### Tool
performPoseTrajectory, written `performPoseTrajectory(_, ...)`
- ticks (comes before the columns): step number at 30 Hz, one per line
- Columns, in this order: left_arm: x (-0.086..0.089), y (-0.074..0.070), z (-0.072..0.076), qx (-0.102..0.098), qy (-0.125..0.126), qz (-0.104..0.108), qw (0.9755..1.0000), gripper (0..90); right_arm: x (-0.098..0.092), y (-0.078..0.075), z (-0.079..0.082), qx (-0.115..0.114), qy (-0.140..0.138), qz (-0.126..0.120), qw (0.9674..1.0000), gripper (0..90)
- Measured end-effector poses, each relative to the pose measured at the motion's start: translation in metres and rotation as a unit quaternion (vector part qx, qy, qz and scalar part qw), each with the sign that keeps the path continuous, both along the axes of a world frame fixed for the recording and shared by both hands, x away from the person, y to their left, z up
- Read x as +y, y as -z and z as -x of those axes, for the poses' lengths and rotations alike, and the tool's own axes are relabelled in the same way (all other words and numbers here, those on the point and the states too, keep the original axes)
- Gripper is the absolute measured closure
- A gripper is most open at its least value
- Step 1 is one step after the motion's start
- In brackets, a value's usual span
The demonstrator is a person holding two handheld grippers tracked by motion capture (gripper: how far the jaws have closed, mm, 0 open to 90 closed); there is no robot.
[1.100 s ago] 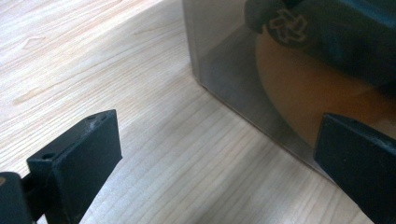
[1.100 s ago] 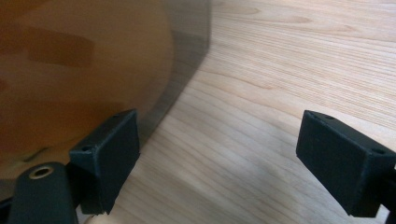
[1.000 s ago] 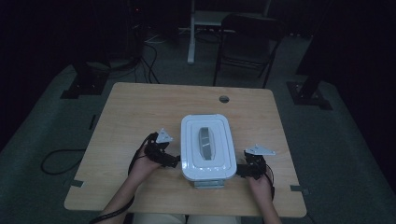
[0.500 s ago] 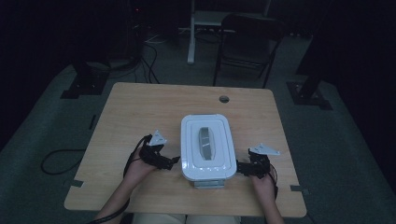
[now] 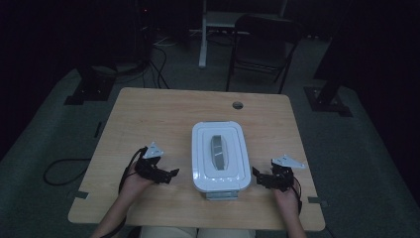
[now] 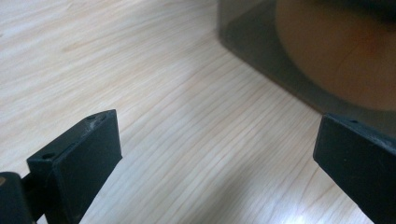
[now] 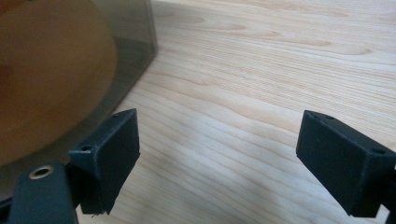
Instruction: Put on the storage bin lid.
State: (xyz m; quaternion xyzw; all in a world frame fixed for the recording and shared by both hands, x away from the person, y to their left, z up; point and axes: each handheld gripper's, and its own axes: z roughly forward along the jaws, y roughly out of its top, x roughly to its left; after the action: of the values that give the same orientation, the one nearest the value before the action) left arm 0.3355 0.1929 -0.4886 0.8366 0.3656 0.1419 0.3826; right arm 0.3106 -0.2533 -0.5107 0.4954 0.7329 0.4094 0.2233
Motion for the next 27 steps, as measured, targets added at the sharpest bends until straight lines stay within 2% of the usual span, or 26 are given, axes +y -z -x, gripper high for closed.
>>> performPoseTrajectory(7,0.018,0.007,0.006,0.008,-0.019,0.002,0.9998,1.6,-0.011,0.002,0.006,0.002,0.017,0.015,0.9997,13.2)
performPoseTrajectory(11,0.025,0.009,0.009,0.008,-0.027,0.0,0.9996,1.6,-0.016,0.003,0.009,0.001,0.027,0.01,0.9996,13.2)
performPoseTrajectory(13,0.035,0.012,0.012,0.011,-0.036,0.005,0.9993,1.6,-0.023,0.003,0.013,0.002,0.036,0.004,0.9994,13.2)
performPoseTrajectory(23,0.06,0.017,0.022,0.015,-0.07,-0.006,0.9974,1.6,-0.04,0.01,0.025,0.012,0.065,0.024,0.9975,13.2)
performPoseTrajectory(27,0.075,0.018,0.03,0.014,-0.089,-0.006,0.9959,1.6,-0.048,0.012,0.03,0.018,0.086,0.036,0.9955,13.2)
